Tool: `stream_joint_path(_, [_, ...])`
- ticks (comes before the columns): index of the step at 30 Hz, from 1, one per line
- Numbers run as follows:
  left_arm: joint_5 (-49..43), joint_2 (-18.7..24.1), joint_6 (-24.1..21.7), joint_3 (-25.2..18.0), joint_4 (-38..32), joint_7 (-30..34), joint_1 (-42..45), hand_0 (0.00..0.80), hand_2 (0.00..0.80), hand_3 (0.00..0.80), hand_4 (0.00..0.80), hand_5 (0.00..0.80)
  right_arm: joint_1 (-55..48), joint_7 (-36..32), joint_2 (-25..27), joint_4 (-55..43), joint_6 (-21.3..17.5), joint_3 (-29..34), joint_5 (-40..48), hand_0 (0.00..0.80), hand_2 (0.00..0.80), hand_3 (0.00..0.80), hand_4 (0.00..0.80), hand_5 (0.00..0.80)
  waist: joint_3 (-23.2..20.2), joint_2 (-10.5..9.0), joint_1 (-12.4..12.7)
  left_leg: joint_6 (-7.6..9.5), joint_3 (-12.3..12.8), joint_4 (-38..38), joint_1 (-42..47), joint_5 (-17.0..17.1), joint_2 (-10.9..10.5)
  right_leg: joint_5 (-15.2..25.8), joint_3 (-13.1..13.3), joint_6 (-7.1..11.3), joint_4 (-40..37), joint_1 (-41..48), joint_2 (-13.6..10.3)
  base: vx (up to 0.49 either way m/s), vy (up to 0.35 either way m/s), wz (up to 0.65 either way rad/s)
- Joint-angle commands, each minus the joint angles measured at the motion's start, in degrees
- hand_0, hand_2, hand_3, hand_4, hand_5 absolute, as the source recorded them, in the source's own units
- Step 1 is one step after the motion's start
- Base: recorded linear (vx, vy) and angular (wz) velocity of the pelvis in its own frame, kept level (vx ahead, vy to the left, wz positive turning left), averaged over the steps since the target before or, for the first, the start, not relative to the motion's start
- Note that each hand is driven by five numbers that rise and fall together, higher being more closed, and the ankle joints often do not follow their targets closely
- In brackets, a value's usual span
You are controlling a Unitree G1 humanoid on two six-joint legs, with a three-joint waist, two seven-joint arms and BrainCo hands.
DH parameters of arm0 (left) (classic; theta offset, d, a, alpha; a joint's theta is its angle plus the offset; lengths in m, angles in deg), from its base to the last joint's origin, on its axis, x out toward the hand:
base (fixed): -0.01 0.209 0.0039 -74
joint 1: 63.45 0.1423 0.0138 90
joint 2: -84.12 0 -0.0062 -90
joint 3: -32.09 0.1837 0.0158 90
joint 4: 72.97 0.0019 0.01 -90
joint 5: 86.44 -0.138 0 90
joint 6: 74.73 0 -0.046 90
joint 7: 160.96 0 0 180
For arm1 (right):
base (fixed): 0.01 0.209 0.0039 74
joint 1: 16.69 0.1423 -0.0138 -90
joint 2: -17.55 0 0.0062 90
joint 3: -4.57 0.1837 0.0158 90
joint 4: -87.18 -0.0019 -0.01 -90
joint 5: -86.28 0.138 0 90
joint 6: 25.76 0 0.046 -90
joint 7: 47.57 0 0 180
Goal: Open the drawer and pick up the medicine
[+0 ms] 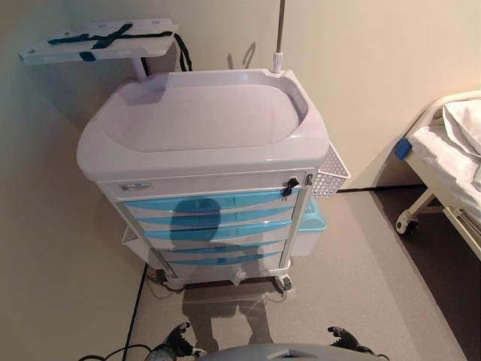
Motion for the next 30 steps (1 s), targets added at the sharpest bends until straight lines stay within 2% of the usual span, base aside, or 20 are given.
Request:
stream_joint_path(1, [0.1,-3.5,-0.2,1.0,3.4,0.7,-1.6,0.000,0.000,0.000,0.000,0.000,3.2,0.0,-1.1,1.6,-1.1,-1.7,0.9,0.000,0.000,0.000,0.000,0.000,-0.2,-2.96,-0.7,3.26,-0.2,0.6,-2.9,-0.7,-4.1,2.7,0.6,5.78,3.9,-5.5,-3.0,0.000,0.000,0.00])
stream_joint_path(8, [2.5,-3.1,-0.1,0.5,2.1,-0.2,-3.9,0.000,0.000,0.000,0.000,0.000,5.1,0.3,-0.4,1.0,-0.9,-2.4,0.9,0.000,0.000,0.000,0.000,0.000,3.3,-2.61,-0.5,4.27,-0.7,5.1,-6.6,-1.6,-5.5,0.6,0.5,5.53,11.1,-10.6,-3.8,-0.054,0.029,0.01])
stream_joint_path(13, [7.9,-2.8,-0.6,-1.4,0.5,-1.5,-6.2,0.000,0.000,0.000,0.000,0.000,8.3,0.9,0.0,-0.6,-1.3,-3.7,1.4,0.000,0.000,0.000,0.000,0.000,6.5,-2.65,0.1,4.78,0.7,12.8,-12.7,-3.6,-7.2,0.1,2.1,5.02,16.5,-16.5,-4.5,-0.145,0.033,0.02])
stream_joint_path(14, [12.5,-2.9,-1.4,-2.9,-1.3,-1.3,-7.3,0.000,0.000,0.000,0.000,0.000,9.8,1.2,0.3,-1.7,-1.6,-4.3,1.6,0.000,0.000,0.000,0.000,0.000,7.7,-2.76,0.3,4.98,1.3,16.1,-16.3,-4.2,-7.5,0.1,2.8,4.84,19.0,-19.7,-4.5,-0.154,0.016,-0.12])
stream_joint_path(16, [15.6,-3.0,-1.8,-3.9,-2.4,-0.9,-7.6,0.000,0.000,0.000,0.000,0.000,10.6,1.4,0.5,-2.2,-1.8,-4.8,1.5,0.000,0.000,0.000,0.000,0.000,8.1,-2.90,0.3,5.13,1.6,17.6,-18.2,-4.5,-7.6,0.0,3.1,4.79,20.2,-21.4,-4.6,-0.166,0.016,-0.14])
stream_joint_path(17, [22.1,-3.1,-2.5,-6.2,-4.4,-1.0,-8.9,0.000,0.000,0.000,0.000,0.000,11.9,1.6,0.9,-3.0,-2.1,-5.9,1.3,0.000,0.000,0.000,0.000,0.000,8.6,-3.06,0.4,5.25,1.7,20.5,-22.0,-4.9,-7.6,-0.3,3.9,4.58,22.5,-24.8,-4.8,-0.160,0.016,-0.06])
stream_joint_path(18, [22.1,-3.1,-2.5,-6.2,-4.4,-1.0,-8.9,0.000,0.000,0.000,0.000,0.000,11.9,1.6,0.9,-3.0,-2.1,-5.9,1.3,0.000,0.000,0.000,0.000,0.000,8.6,-3.06,0.4,5.25,1.8,20.5,-22.1,-4.9,-7.6,-0.3,3.9,4.58,22.5,-24.9,-4.8,-0.148,0.018,-0.08])
stream_joint_path(21, [32.3,-3.4,-4.3,-8.5,-11.2,-1.0,-10.0,0.000,0.000,0.000,0.000,0.000,12.9,1.7,2.0,-5.1,-2.2,-6.8,1.0,0.000,0.000,0.000,0.000,0.000,9.5,-3.10,0.4,5.37,2.0,24.2,-26.9,-5.5,-7.6,-0.9,4.4,4.40,25.5,-29.3,-5.0,-0.097,0.021,-0.05])
stream_joint_path(22, [32.3,-3.4,-4.3,-8.5,-11.2,-1.0,-10.0,0.000,0.000,0.000,0.000,0.000,12.9,1.7,2.0,-5.1,-2.2,-6.8,1.0,0.000,0.000,0.000,0.000,0.000,9.5,-3.10,0.4,5.37,2.0,24.2,-26.9,-5.5,-7.6,-0.9,4.4,4.40,25.5,-29.3,-5.0,-0.108,0.028,0.01])
stream_joint_path(23, [40.0,-3.8,-5.1,-9.7,-16.2,0.2,-10.7,0.000,0.000,0.000,0.000,0.000,13.4,1.8,2.7,-6.2,-2.2,-6.7,1.2,0.000,0.000,0.000,0.000,0.000,10.1,-3.11,0.3,5.46,2.1,26.2,-29.6,-5.8,-7.7,-1.3,4.6,4.24,27.3,-31.7,-5.2,-0.094,0.026,0.00])
stream_joint_path(26, [51.2,-4.7,-6.0,-11.6,-23.8,3.0,-11.7,0.000,0.000,0.000,0.000,0.000,13.8,1.7,3.4,-7.3,-1.9,-6.6,1.3,0.000,0.000,0.000,0.000,0.000,10.9,-3.14,0.1,5.65,2.5,28.3,-32.5,-6.2,-7.7,-1.5,5.5,4.08,29.1,-34.7,-5.0,-0.085,0.035,0.00])
stream_joint_path(27, [51.2,-4.7,-6.0,-11.6,-23.8,3.0,-11.7,0.000,0.000,0.000,0.000,0.000,13.8,1.7,3.4,-7.3,-1.9,-6.6,1.3,0.000,0.000,0.000,0.000,0.000,10.9,-3.14,0.1,5.65,2.5,28.3,-32.5,-6.2,-7.7,-1.5,5.5,4.08,29.1,-34.7,-5.0,-0.074,0.034,-0.03])
stream_joint_path(28, [57.3,-5.4,-5.8,-12.7,-25.6,4.6,-12.8,0.000,0.000,0.000,0.000,0.000,14.1,1.6,3.8,-7.6,-1.7,-6.5,1.4,0.000,0.000,0.000,0.000,0.000,11.2,-3.33,-0.1,5.75,2.9,29.4,-34.2,-6.4,-7.6,-1.5,5.8,4.00,29.8,-36.3,-4.9,-0.064,0.033,-0.04])
stream_joint_path(30, [63.8,-6.5,-5.0,-13.8,-27.8,7.6,-13.8,0.000,0.000,0.000,0.000,0.000,14.0,1.4,4.2,-8.2,-1.6,-6.1,1.6,0.000,0.000,0.000,0.000,0.000,11.3,-3.64,-0.5,5.91,3.3,30.2,-35.8,-6.6,-7.5,-1.3,6.3,4.04,30.3,-37.9,-4.6,-0.063,0.038,-0.08])
